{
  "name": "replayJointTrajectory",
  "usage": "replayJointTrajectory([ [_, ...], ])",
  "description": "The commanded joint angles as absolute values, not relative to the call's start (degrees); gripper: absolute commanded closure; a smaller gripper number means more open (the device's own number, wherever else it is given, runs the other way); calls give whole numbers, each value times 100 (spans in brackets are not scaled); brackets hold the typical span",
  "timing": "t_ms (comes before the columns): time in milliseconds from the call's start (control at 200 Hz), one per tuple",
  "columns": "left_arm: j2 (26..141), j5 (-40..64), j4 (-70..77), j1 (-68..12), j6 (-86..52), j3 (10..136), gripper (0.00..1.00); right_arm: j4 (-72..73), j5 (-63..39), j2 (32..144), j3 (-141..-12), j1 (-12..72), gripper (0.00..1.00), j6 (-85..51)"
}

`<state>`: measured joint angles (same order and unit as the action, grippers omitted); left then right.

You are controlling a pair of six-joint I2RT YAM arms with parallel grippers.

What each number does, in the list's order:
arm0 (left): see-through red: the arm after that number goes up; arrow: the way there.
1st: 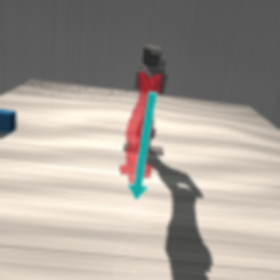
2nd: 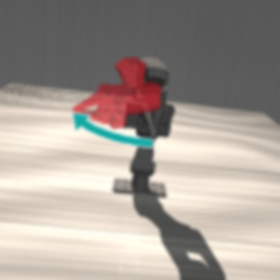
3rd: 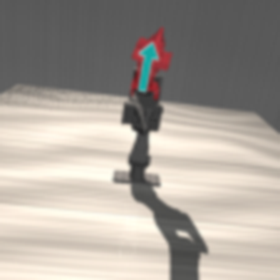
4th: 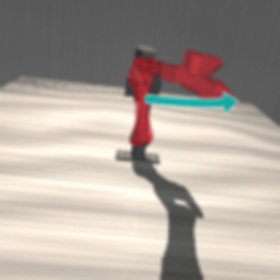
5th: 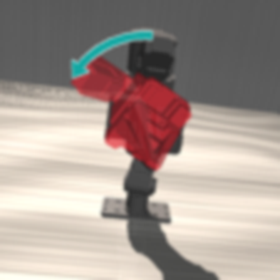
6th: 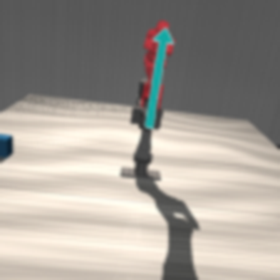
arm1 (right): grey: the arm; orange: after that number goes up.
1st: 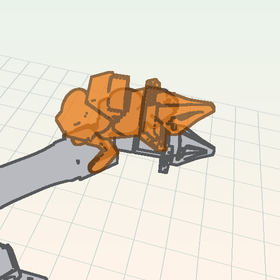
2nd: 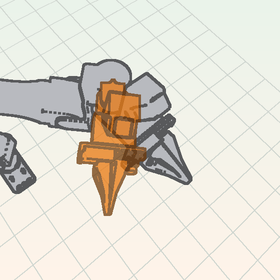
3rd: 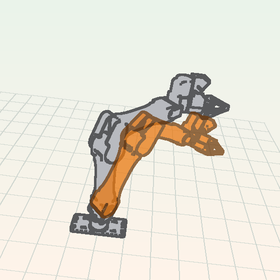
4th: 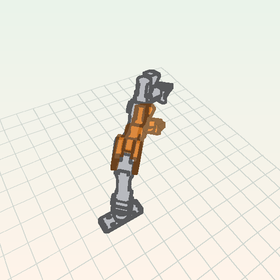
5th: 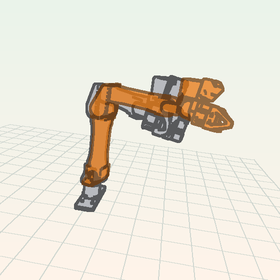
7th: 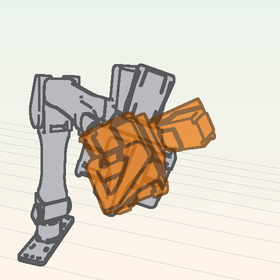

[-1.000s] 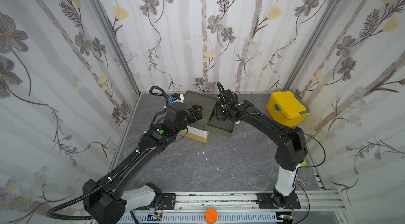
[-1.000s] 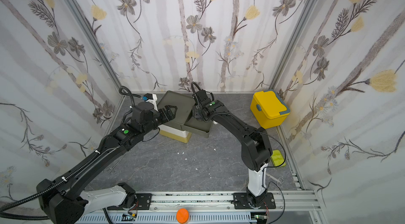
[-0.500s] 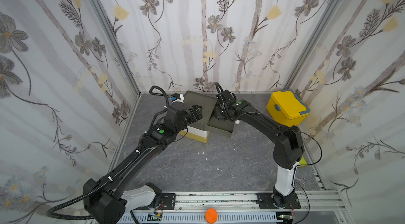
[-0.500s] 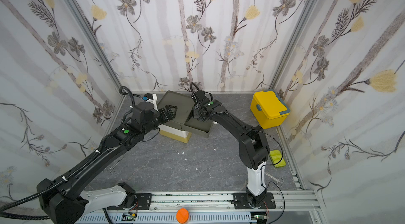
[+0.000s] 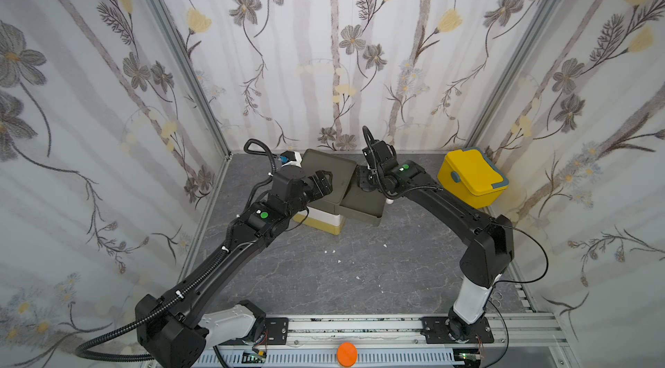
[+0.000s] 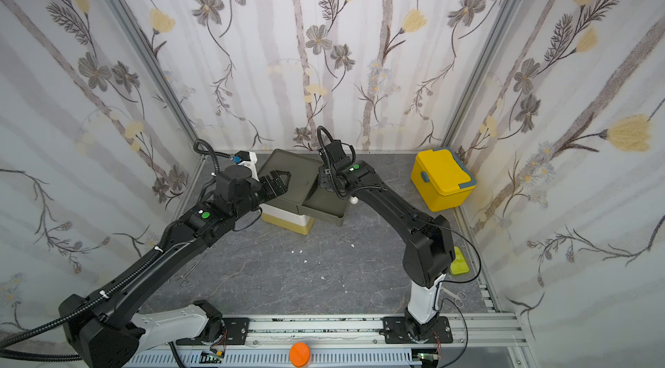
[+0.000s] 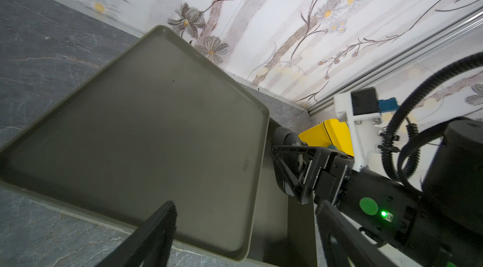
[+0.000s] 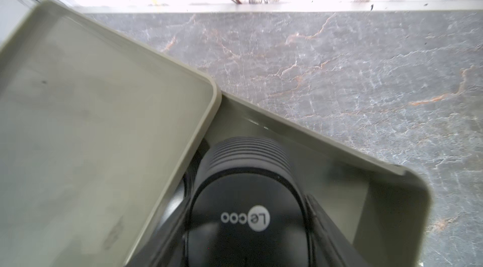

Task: Take the mice out of the drawer
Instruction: Pick up the mouse from the drawer.

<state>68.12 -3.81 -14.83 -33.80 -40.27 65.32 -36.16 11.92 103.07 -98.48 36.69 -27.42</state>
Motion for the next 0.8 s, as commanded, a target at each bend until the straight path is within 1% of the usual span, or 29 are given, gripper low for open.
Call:
replayJointTrajectory([
  [0,6793,-258,-1463,-3384,-3979,6625,14,-3622,1305,10022,-9897,3623,40,-2784],
  [205,6912,4,-1394,-3555,-3934,6763,13,-3672,1188,9296,-9564,3234,39,-2753],
  [300,7006,34,-1380,-3724,-3844,6876,12,-3603,1043,8810,-9070,2894,38,-2759],
  [510,7189,-2,-1327,-4227,-3709,7084,10,-3169,807,8097,-7503,2015,38,-2707],
  [645,7522,-36,-1310,-4533,-3667,7199,8,-2552,553,8069,-6414,1610,39,-2740],
  [794,7769,-98,-1323,-4803,-3652,7329,6,-1975,439,8323,-5691,1384,40,-2822],
])
